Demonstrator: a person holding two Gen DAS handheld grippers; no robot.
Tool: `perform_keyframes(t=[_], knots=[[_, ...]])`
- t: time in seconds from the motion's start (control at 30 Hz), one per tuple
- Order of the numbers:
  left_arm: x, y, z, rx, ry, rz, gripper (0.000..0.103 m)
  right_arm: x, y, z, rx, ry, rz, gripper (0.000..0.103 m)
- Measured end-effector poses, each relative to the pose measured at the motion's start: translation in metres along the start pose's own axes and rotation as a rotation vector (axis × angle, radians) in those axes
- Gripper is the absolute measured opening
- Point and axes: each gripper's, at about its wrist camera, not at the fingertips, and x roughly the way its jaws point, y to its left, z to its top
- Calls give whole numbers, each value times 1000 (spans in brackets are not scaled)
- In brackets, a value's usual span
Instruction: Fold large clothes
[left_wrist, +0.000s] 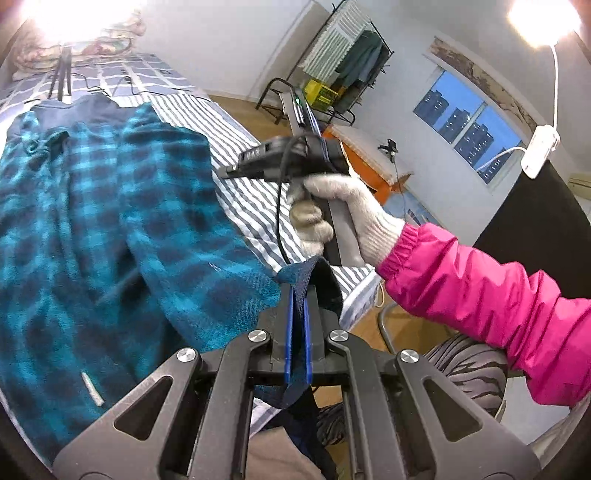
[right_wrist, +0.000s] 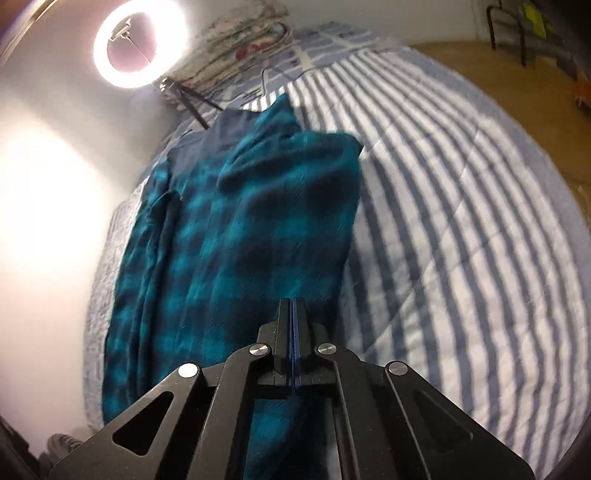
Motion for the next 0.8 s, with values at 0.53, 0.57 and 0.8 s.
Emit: perform_keyframes(t=[0.53, 0.57, 0.8], knots=[[18, 59, 0, -173, 131, 148, 51, 36, -32, 7, 91, 78, 58, 30], [29, 71, 2, -186, 159, 202, 51, 38, -33, 7, 91, 81, 54, 27], [73, 105, -4, -240, 245, 227, 0, 29, -14, 13, -25, 14, -18, 3]])
